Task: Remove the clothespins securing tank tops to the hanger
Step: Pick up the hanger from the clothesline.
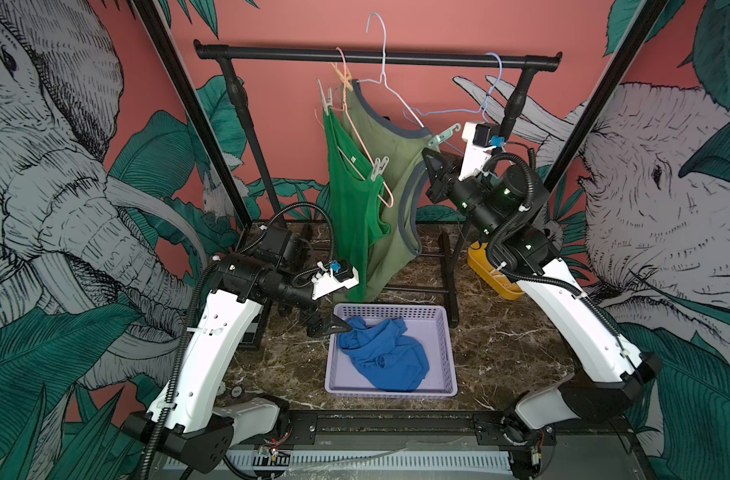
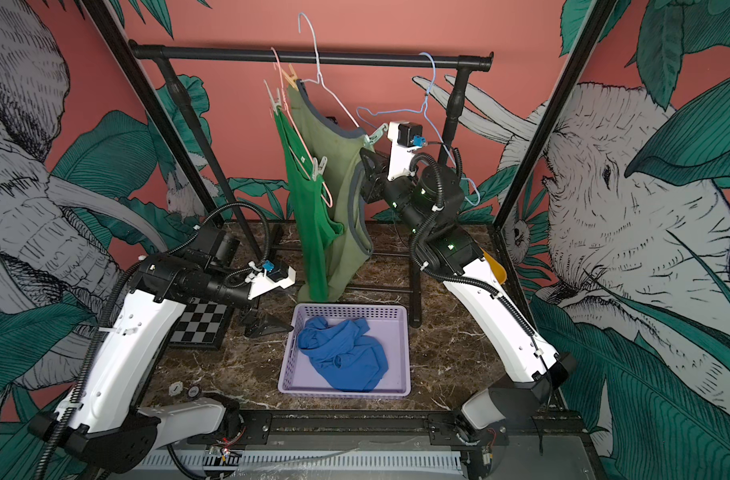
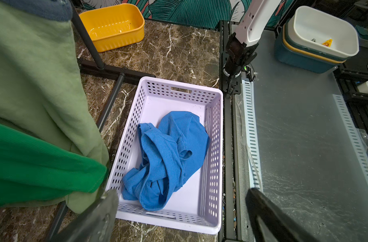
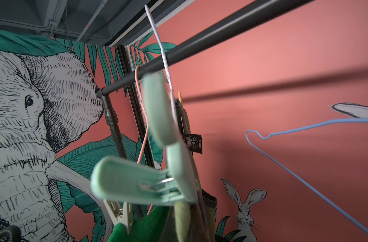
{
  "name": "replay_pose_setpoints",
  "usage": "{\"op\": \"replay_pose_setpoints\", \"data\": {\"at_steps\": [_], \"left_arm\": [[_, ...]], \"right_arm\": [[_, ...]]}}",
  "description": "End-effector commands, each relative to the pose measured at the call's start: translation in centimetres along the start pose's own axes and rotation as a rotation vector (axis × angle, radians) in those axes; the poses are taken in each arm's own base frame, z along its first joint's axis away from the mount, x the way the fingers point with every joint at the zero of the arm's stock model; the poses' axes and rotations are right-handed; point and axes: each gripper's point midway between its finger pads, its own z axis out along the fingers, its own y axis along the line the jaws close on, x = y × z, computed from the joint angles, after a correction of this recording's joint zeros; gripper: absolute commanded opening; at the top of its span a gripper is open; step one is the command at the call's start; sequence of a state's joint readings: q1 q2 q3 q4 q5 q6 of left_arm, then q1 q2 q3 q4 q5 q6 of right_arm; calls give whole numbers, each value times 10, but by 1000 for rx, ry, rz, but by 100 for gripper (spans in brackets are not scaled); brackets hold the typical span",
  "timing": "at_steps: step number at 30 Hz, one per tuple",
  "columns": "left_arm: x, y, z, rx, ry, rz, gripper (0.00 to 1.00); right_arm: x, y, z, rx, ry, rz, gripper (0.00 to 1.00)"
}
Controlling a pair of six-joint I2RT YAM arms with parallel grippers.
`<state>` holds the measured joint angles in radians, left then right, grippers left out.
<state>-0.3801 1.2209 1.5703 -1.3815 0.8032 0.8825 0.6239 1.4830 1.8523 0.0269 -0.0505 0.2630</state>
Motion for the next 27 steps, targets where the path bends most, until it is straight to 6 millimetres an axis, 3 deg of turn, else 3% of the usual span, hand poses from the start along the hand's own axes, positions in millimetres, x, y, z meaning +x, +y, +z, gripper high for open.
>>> {"op": "replay_pose_setpoints", "data": {"at_steps": [1, 13, 27], "left_arm": [[-7, -7, -5, 10, -19, 20, 97], [-9, -6, -5, 8, -23, 26, 97], [-12, -4, -7, 6, -23, 25, 97]], "right_arm": [[-84, -1, -32, 32, -256, 11, 0], [-91, 0, -52, 48, -224, -51, 0], [-84, 5, -76, 28, -170, -108, 0]]}}
